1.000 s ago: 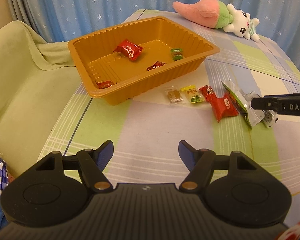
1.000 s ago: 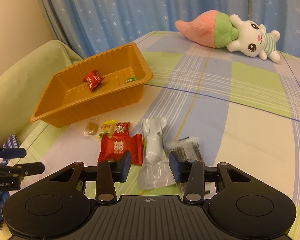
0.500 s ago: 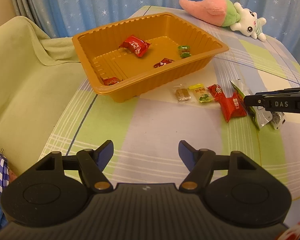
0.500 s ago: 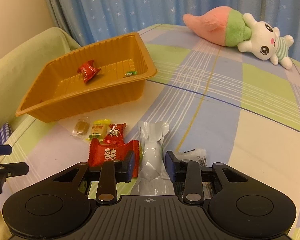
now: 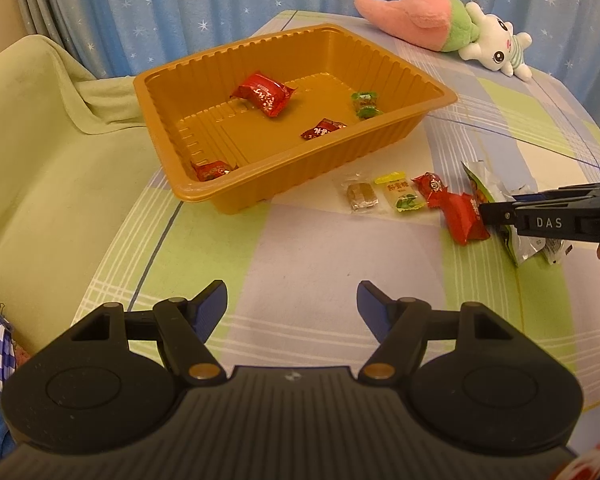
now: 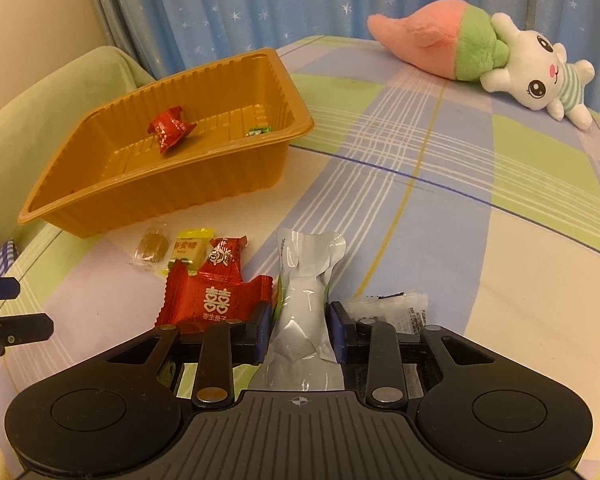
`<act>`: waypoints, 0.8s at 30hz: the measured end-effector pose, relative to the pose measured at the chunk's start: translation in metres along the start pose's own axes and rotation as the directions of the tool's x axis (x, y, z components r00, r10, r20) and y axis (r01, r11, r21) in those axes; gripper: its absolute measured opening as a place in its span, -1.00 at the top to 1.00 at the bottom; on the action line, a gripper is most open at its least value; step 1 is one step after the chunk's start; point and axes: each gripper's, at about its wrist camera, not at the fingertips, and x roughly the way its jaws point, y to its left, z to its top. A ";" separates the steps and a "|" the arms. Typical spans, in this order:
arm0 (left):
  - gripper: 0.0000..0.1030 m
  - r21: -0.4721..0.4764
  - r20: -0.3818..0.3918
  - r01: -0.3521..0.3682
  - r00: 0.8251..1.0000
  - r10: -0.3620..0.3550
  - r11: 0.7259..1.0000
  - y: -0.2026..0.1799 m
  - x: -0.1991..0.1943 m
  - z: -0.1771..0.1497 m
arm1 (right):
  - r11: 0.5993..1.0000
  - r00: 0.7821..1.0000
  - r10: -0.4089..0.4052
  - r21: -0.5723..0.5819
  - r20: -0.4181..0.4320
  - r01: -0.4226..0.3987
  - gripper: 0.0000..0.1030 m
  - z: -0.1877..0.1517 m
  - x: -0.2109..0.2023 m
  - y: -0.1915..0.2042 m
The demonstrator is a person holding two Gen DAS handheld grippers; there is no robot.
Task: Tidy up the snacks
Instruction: 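Close the left tool on the clear-wrapped brown candy while the right tool holds the silver packet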
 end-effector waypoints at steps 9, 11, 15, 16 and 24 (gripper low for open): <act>-0.34 0.013 0.008 0.008 1.000 -0.008 1.000 -0.010 0.010 0.007 | 0.999 0.999 0.009 0.041 0.032 -0.010 0.41 0.000 -0.011 -0.005; -0.31 0.019 0.015 0.010 1.000 -0.010 1.000 -0.014 0.013 0.009 | 0.998 0.999 0.009 0.058 0.040 -0.011 0.41 0.001 -0.015 -0.007; -0.17 0.033 0.032 0.014 0.999 -0.015 0.999 -0.022 0.021 0.014 | 0.996 0.998 0.009 0.091 0.056 -0.014 0.41 0.000 -0.026 -0.013; -0.14 0.035 0.035 0.014 0.999 -0.015 0.999 -0.024 0.024 0.015 | 0.995 0.998 0.008 0.100 0.060 -0.014 0.41 0.000 -0.028 -0.014; 0.03 -0.013 0.086 0.023 0.996 -0.022 1.000 -0.037 0.038 0.030 | 0.989 0.997 -0.022 0.151 0.076 0.010 0.41 -0.005 -0.048 -0.028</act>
